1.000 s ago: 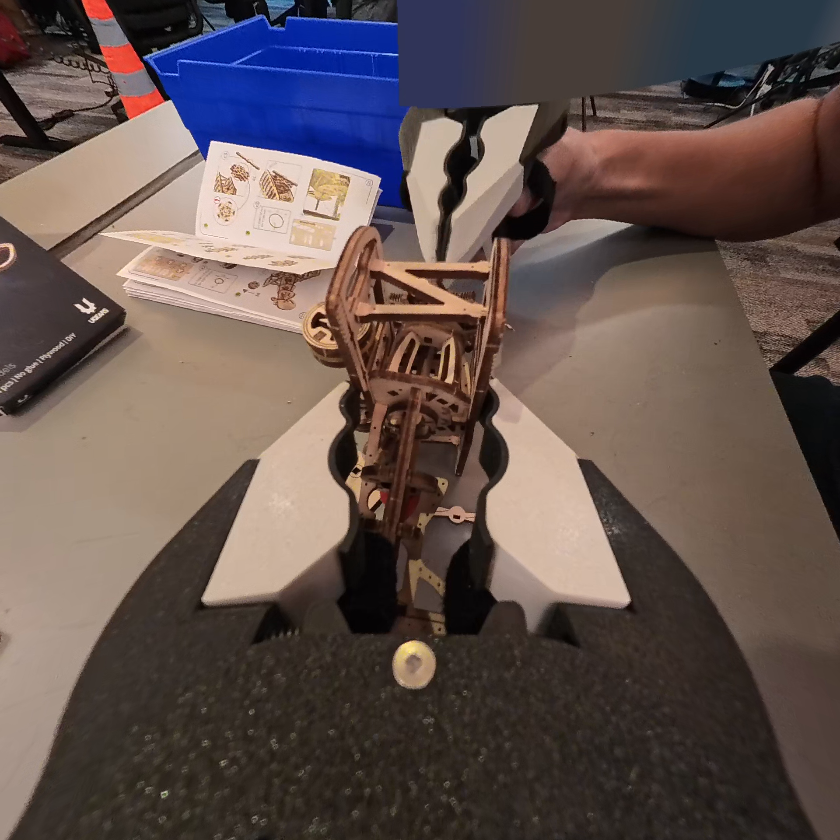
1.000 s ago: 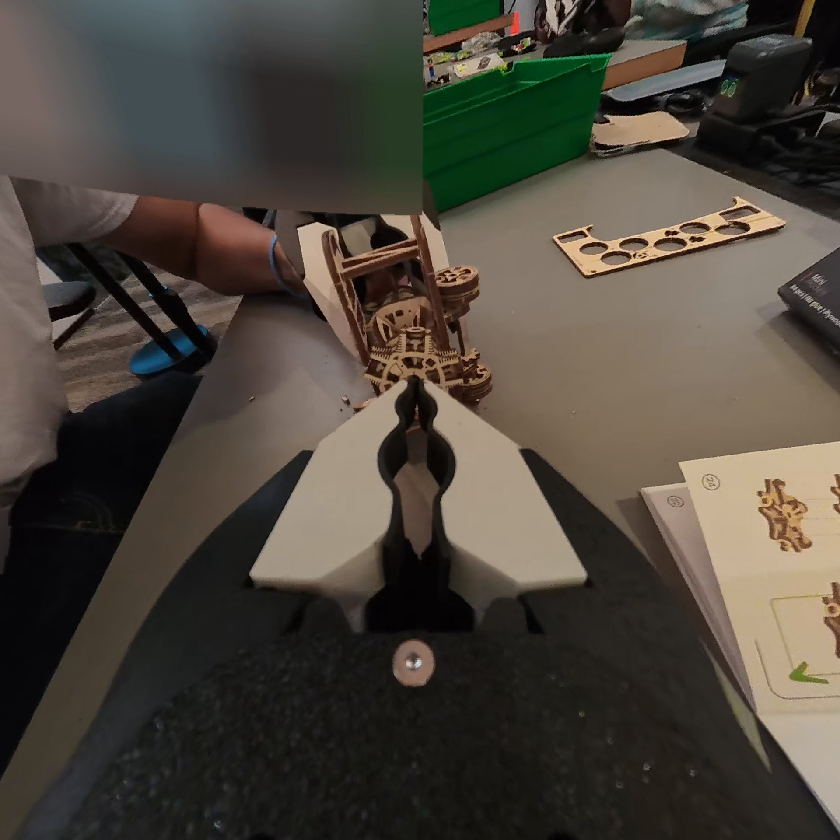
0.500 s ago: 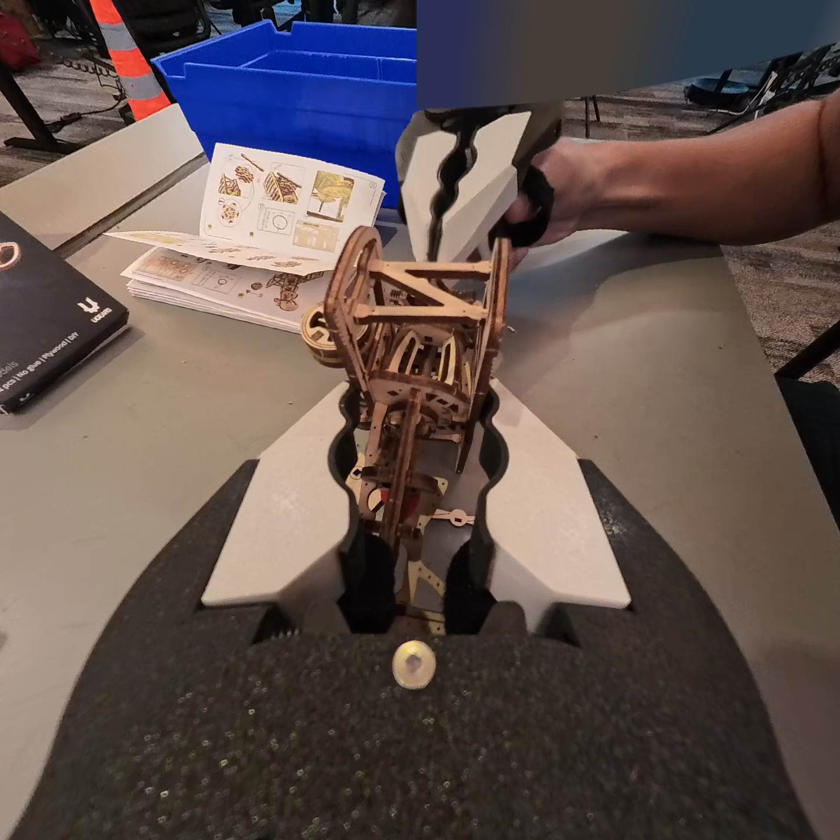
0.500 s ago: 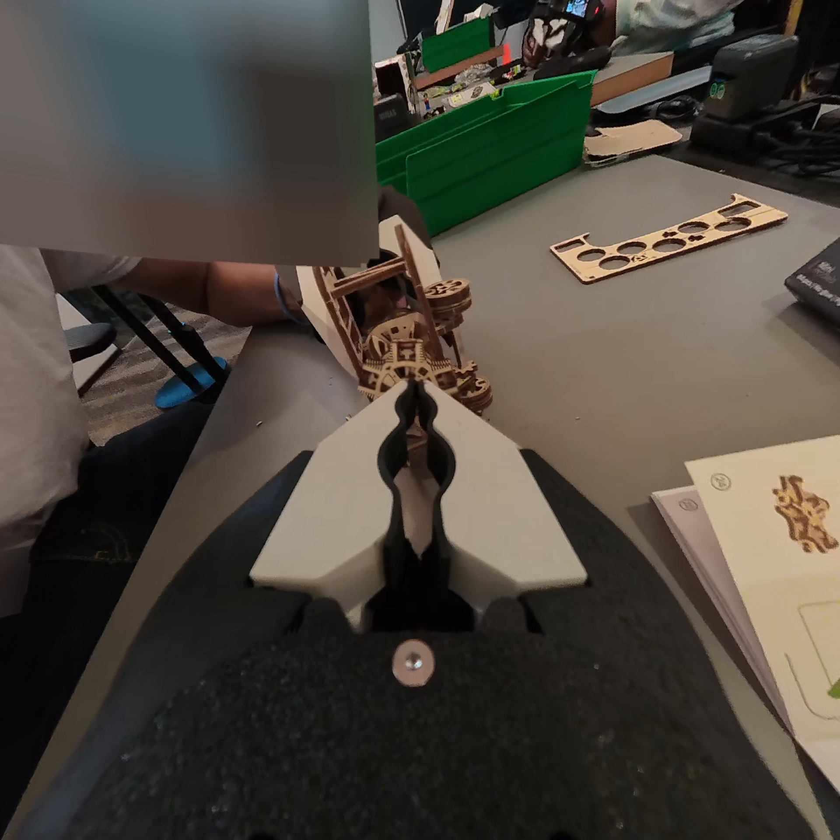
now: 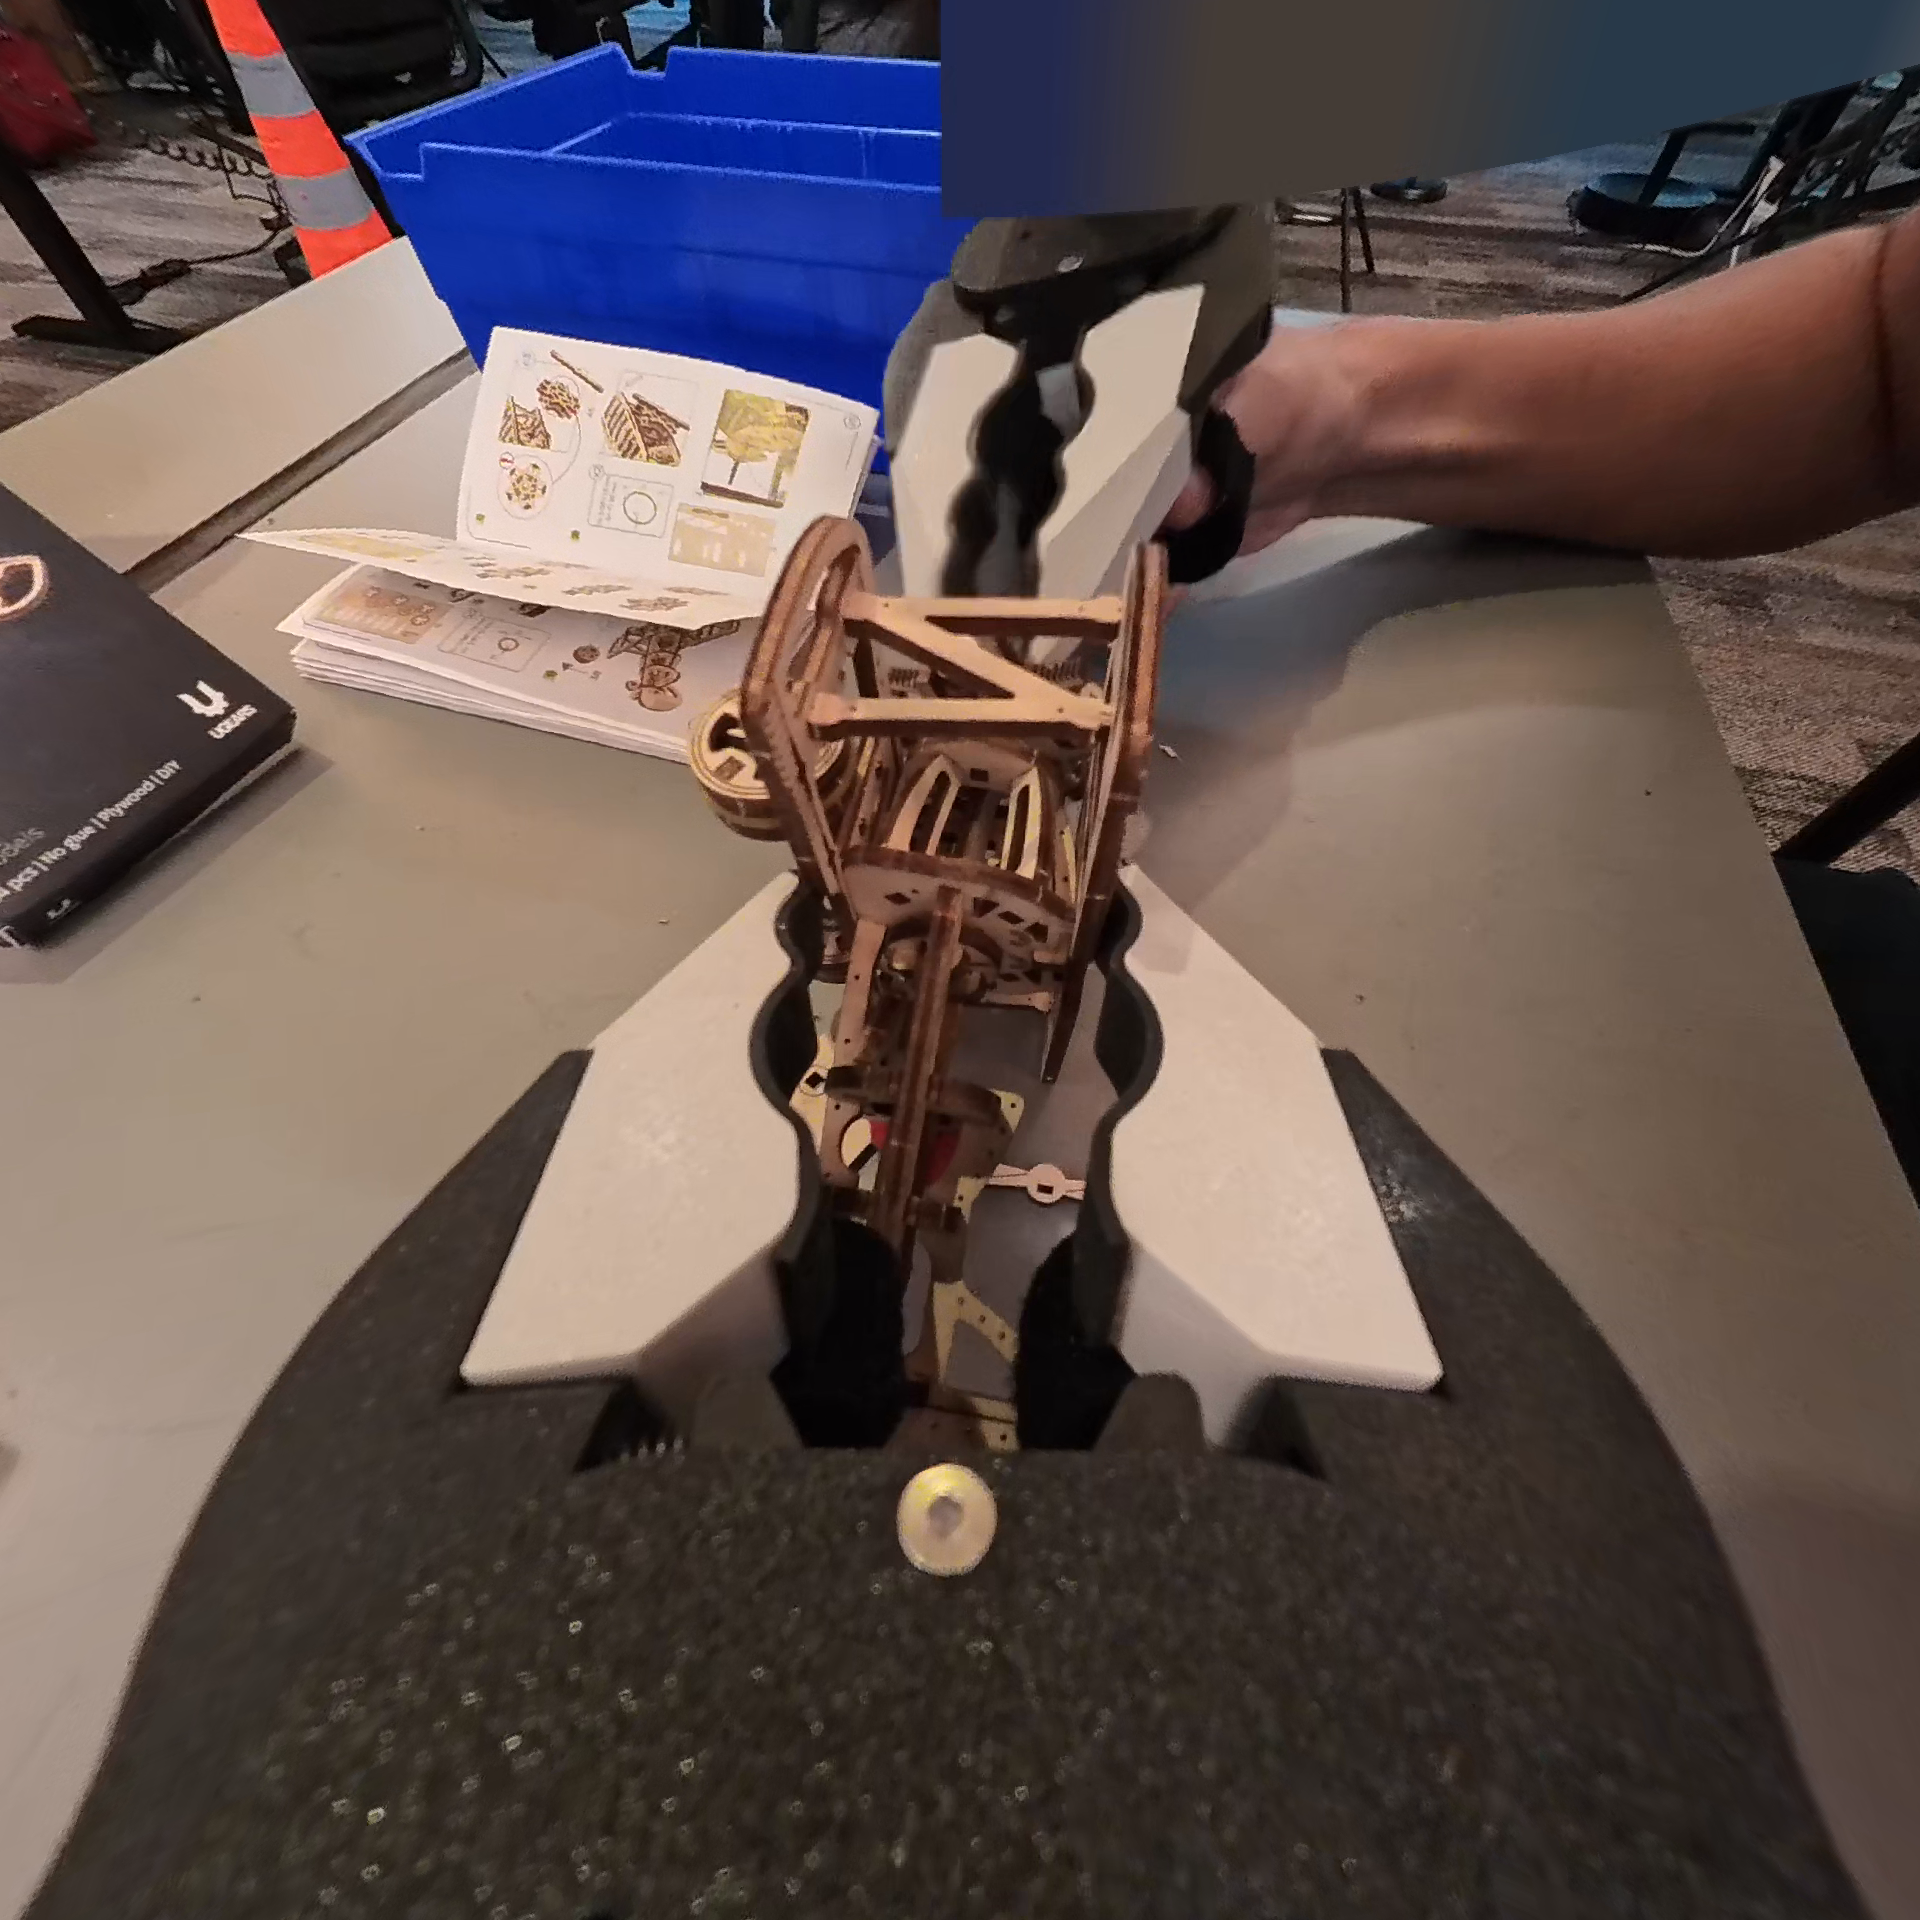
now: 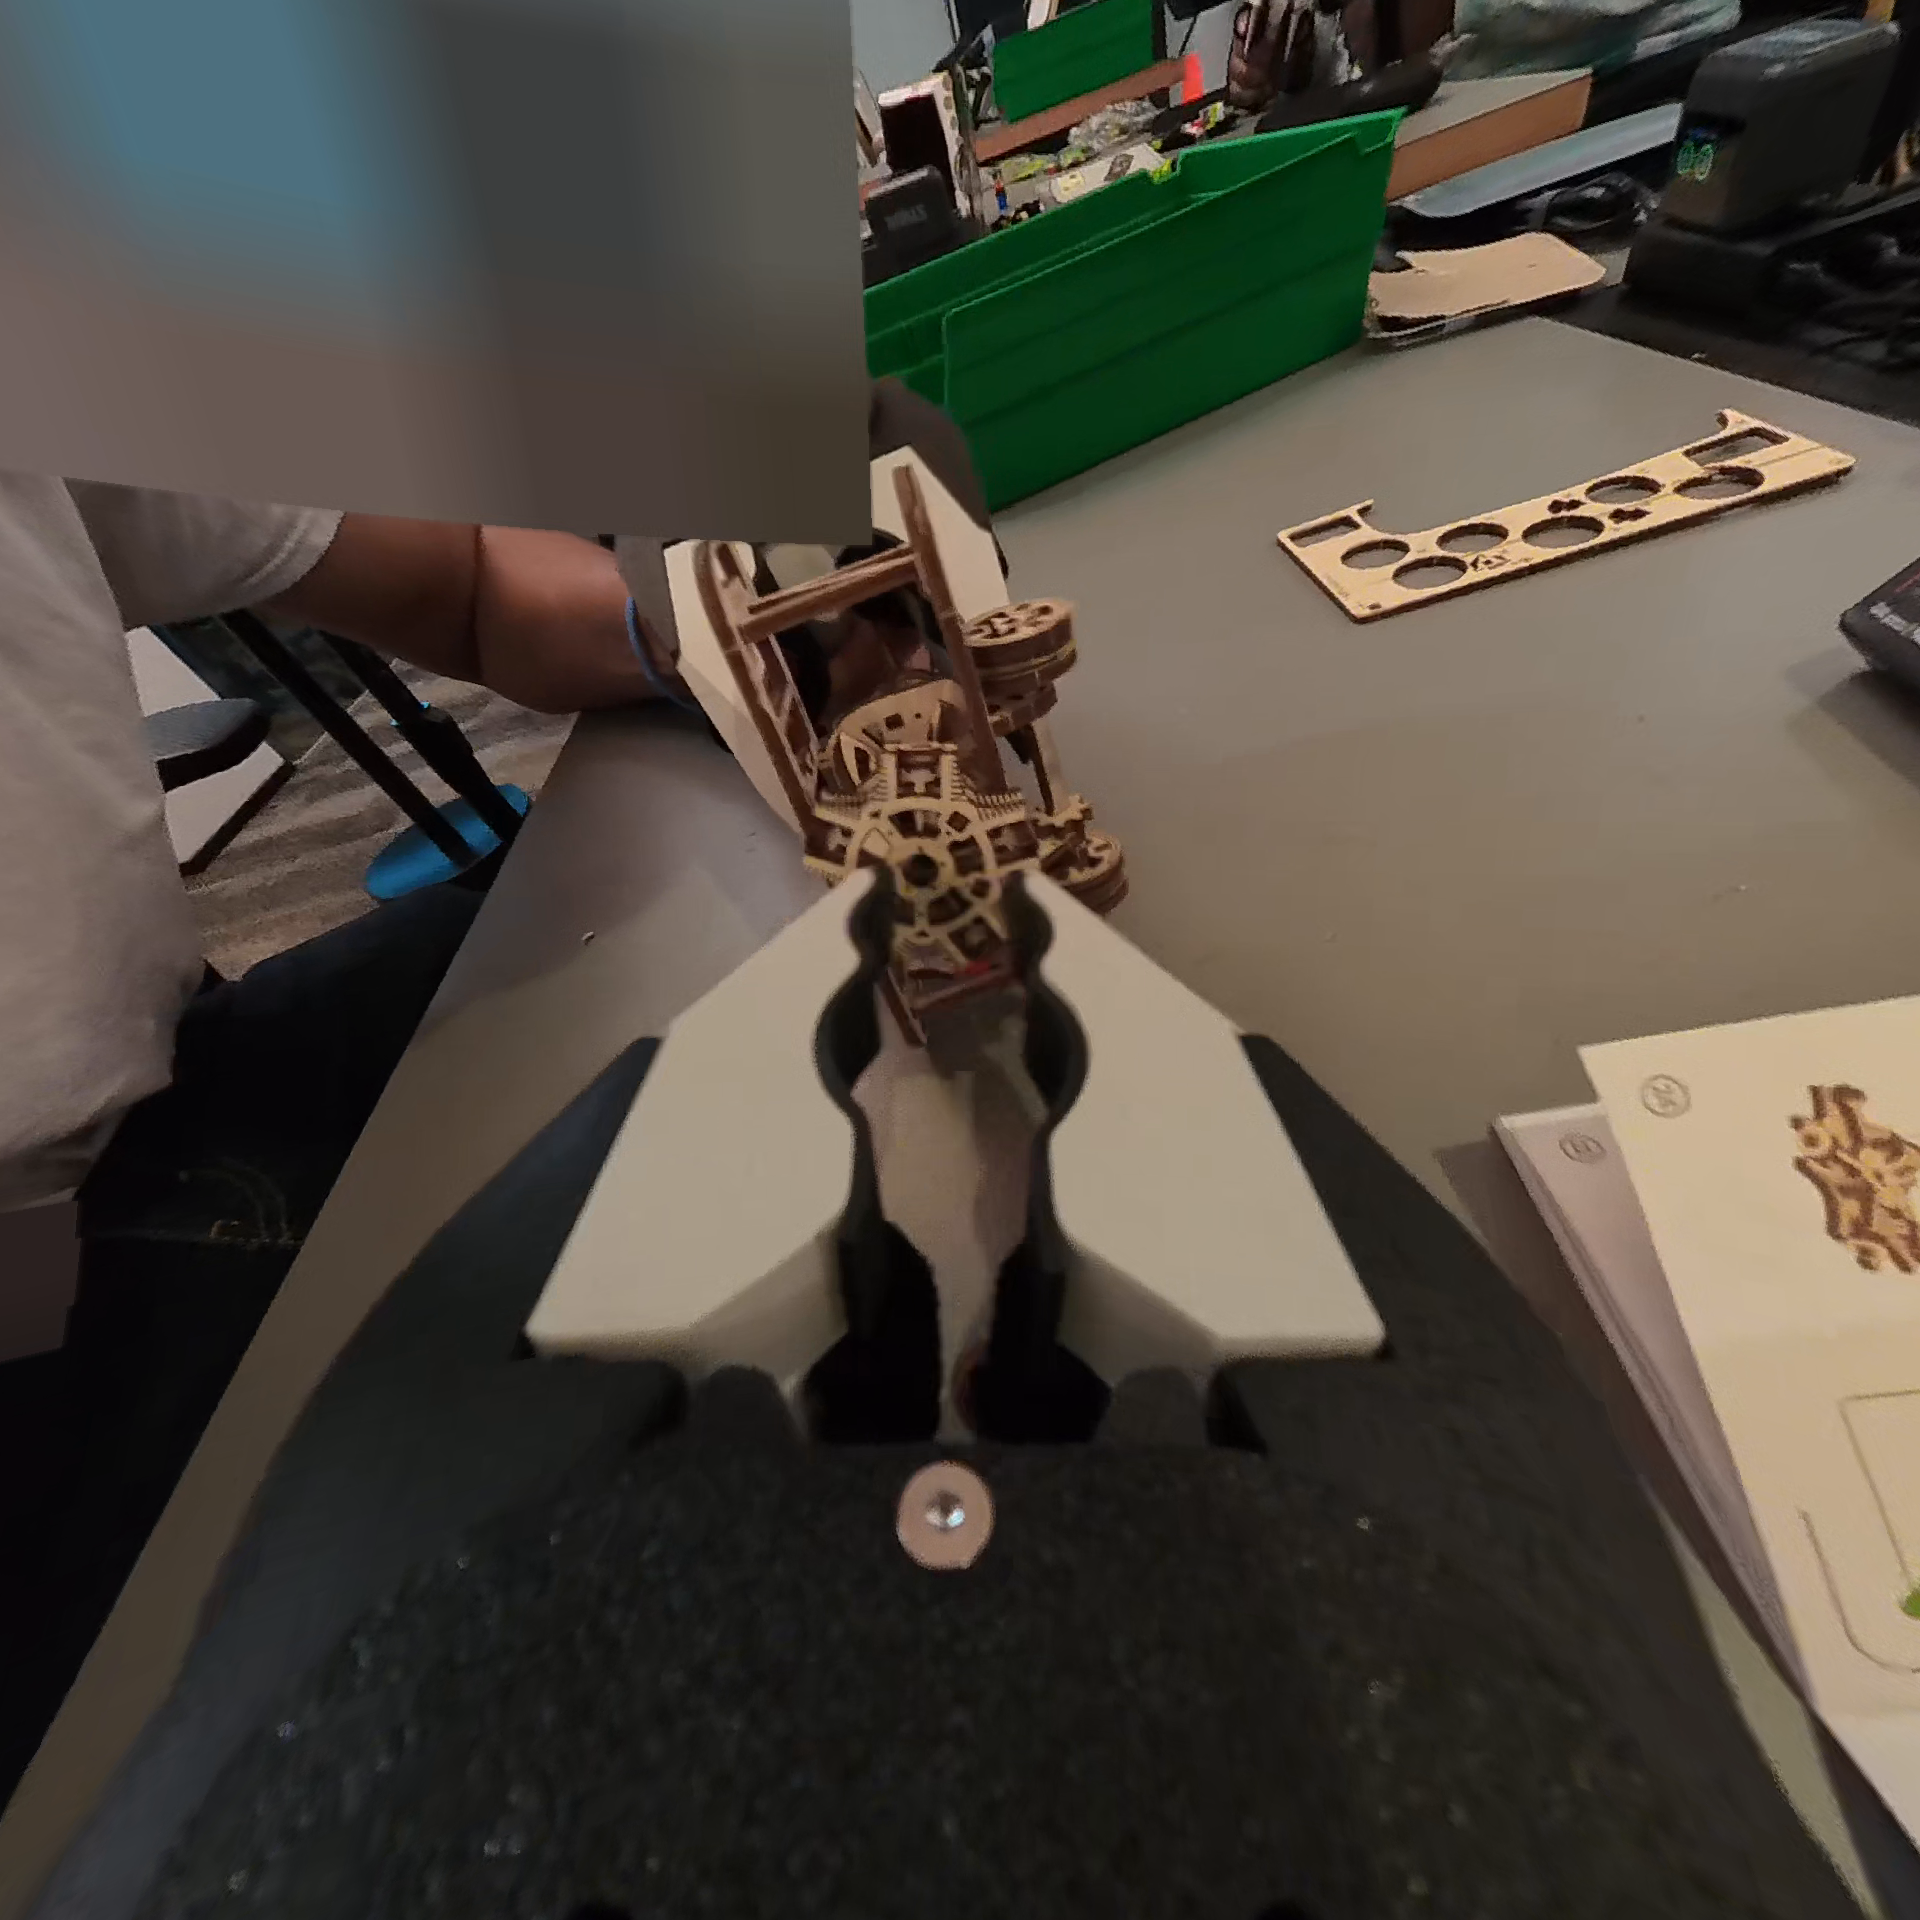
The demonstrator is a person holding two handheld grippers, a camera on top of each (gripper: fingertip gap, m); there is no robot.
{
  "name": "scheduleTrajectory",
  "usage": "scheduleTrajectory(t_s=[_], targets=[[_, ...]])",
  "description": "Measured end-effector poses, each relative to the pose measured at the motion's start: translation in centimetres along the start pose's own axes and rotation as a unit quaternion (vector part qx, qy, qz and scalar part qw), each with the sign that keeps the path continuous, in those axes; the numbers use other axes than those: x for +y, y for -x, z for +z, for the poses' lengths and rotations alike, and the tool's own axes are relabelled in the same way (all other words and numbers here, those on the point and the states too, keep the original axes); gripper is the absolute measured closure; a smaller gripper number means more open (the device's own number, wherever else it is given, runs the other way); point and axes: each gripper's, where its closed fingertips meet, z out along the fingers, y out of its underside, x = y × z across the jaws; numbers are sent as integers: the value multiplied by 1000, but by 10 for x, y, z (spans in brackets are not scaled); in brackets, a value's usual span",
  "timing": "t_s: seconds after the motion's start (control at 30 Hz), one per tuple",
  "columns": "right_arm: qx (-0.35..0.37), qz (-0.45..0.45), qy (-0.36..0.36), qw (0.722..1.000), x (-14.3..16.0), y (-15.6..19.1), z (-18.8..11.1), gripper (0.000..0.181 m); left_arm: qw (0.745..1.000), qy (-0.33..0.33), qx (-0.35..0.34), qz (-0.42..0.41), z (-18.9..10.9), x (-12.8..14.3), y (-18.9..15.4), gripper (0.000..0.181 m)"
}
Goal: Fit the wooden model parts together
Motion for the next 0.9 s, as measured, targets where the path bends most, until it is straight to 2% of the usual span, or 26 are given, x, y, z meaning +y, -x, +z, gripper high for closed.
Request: scheduleTrajectory(t_s=[0.07,0.27,0.9], targets=[[-6,-4,8,1000,4,0,-2,144,1000,-1,1,-1,0,0,0,131],[10,-52,12,999,4,7,7,145,1000,-1,-1,-1,0,0,0,131],[28,-40,9,999,6,4,10,155,1000,-11,-17,-11,1,-1,2,132]])
